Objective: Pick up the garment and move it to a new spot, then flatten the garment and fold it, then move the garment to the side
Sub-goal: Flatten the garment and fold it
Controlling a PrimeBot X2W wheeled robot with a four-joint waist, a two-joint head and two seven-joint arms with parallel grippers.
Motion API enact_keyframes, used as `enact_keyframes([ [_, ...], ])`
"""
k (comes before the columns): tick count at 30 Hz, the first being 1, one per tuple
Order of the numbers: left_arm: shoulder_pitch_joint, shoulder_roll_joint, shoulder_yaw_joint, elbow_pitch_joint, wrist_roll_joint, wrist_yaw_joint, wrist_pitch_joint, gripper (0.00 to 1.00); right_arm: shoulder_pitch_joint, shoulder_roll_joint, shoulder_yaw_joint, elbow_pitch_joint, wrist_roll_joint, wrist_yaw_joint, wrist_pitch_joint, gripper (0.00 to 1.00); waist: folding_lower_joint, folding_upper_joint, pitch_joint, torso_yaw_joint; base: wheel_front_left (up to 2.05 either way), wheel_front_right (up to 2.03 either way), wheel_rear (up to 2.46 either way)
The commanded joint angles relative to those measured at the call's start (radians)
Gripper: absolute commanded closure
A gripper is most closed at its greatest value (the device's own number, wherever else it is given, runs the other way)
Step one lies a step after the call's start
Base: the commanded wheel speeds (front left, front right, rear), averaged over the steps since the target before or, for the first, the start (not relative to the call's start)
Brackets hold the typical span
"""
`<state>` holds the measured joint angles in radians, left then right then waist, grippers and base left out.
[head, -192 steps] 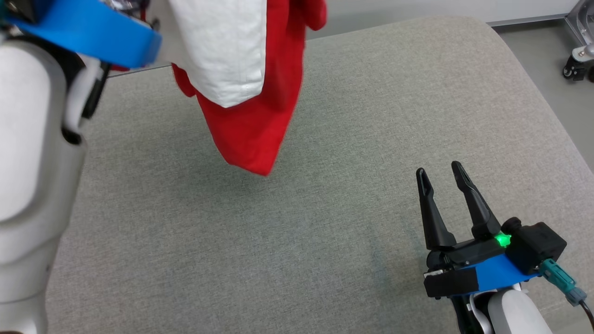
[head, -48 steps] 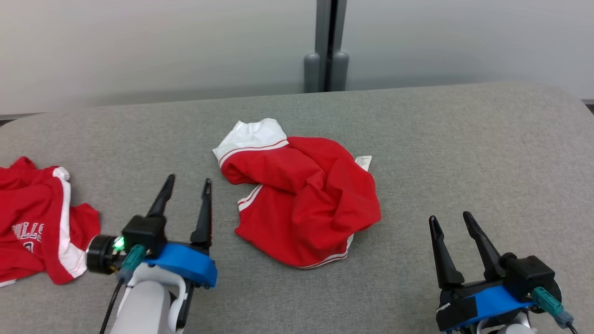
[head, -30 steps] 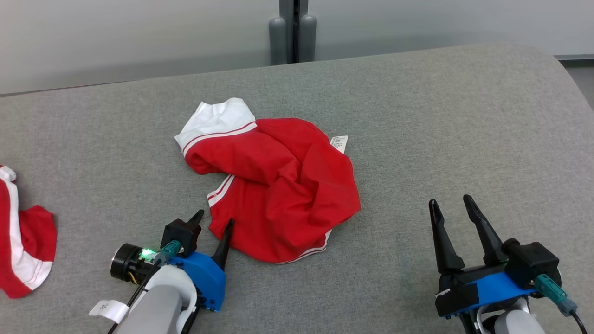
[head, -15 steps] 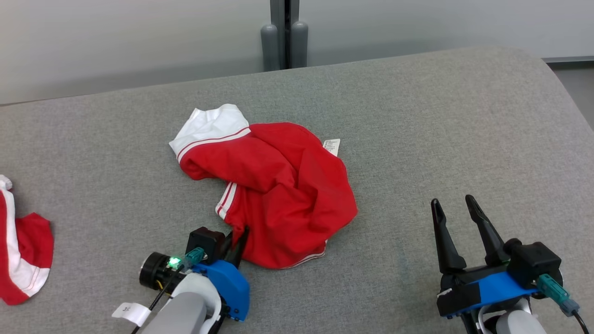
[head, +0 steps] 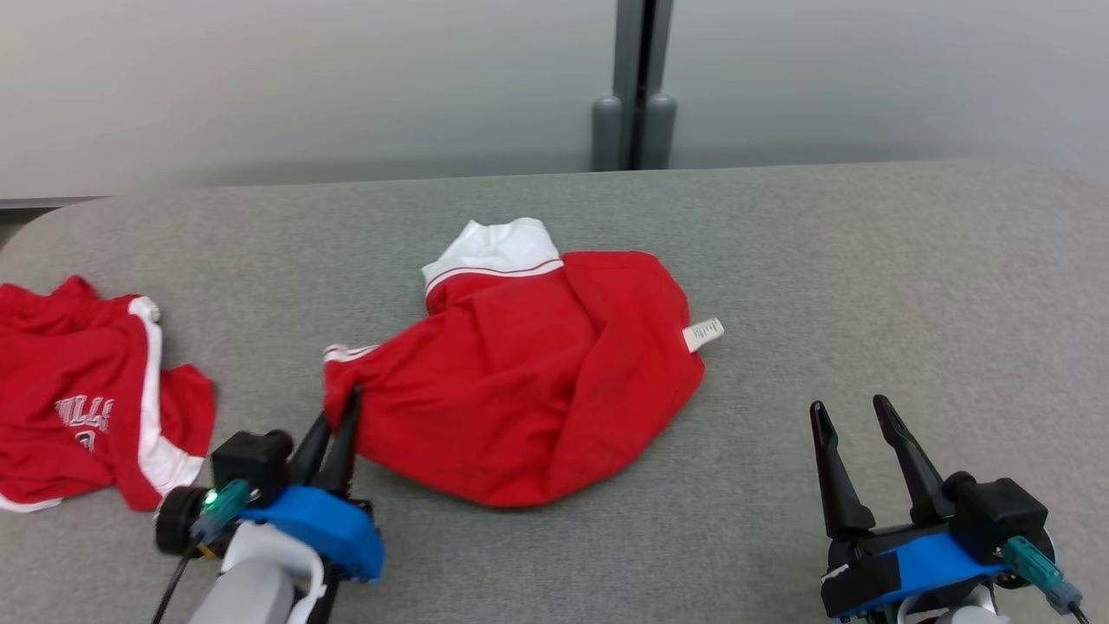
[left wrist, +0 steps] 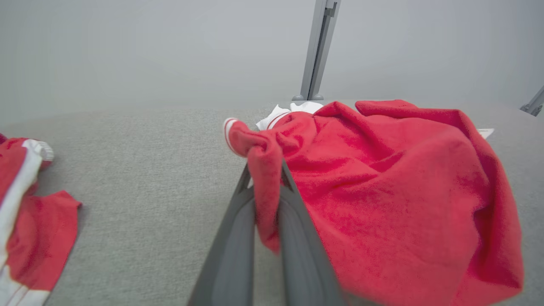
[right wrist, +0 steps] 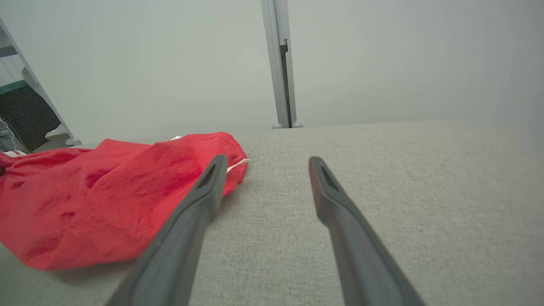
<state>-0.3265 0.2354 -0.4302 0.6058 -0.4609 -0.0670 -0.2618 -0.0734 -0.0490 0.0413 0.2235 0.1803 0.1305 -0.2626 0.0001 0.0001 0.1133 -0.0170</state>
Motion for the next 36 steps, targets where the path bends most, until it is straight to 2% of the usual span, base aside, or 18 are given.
enact_keyframes([
  [1,0.04,0.021,0.028,-0.033,0.008,0.015,-0.004,1.0,0.014,-0.002,-0.002,0.003,0.008,0.0,-0.003,0.0,-0.0001,-0.0001,-0.021,0.038,0.0,0.0,0.0],
  [8,0.173,0.08,0.15,-0.162,-0.002,0.071,-0.005,1.0,0.023,-0.003,-0.012,0.009,0.01,0.0,-0.003,0.0,-0.0001,-0.0001,-0.034,0.09,0.0,0.0,0.0],
  [12,0.233,0.088,0.165,-0.179,-0.012,0.085,-0.005,1.0,0.021,-0.003,-0.009,0.016,0.011,0.0,-0.003,0.0,-0.0001,-0.0001,-0.035,0.1,0.0,0.0,0.0],
  [13,0.238,0.085,0.171,-0.188,-0.012,0.089,-0.005,0.84,0.021,-0.002,-0.007,0.018,0.011,0.0,-0.003,0.0,-0.0001,-0.0001,-0.036,0.101,0.0,0.0,0.0],
  [14,0.243,0.084,0.178,-0.195,-0.006,0.093,-0.005,0.17,0.02,-0.002,-0.005,0.019,0.012,0.0,-0.003,0.0,-0.0001,-0.0001,-0.037,0.102,0.0,0.0,0.0],
  [15,0.249,0.082,0.184,-0.203,0.001,0.097,-0.005,0.0,0.021,-0.002,-0.004,0.019,0.012,0.0,-0.003,0.0,-0.0001,-0.0001,-0.037,0.102,0.0,0.0,0.0],
  [21,0.266,0.042,0.266,-0.334,0.09,0.118,-0.004,0.0,0.019,-0.002,-0.009,0.019,0.009,0.0,-0.003,0.0,-0.0001,-0.0001,-0.039,0.099,0.0,0.0,0.0],
  [29,0.297,-0.049,0.382,-0.541,0.248,0.053,-0.004,0.0,0.021,-0.002,-0.015,0.02,0.004,0.001,-0.003,0.0,-0.0001,-0.0001,-0.049,0.089,0.0,0.0,0.0],
  [32,0.317,-0.082,0.401,-0.544,0.297,0.033,-0.004,0.0,0.025,-0.002,-0.017,0.022,0.004,0.001,-0.003,0.0,-0.0001,-0.0001,-0.053,0.087,0.0,0.0,0.0],
  [36,0.323,-0.095,0.401,-0.515,0.344,0.016,-0.004,0.0,0.029,-0.002,-0.013,0.021,0.002,0.001,-0.003,0.0,-0.0001,-0.0001,-0.057,0.082,0.0,0.0,0.0],
])
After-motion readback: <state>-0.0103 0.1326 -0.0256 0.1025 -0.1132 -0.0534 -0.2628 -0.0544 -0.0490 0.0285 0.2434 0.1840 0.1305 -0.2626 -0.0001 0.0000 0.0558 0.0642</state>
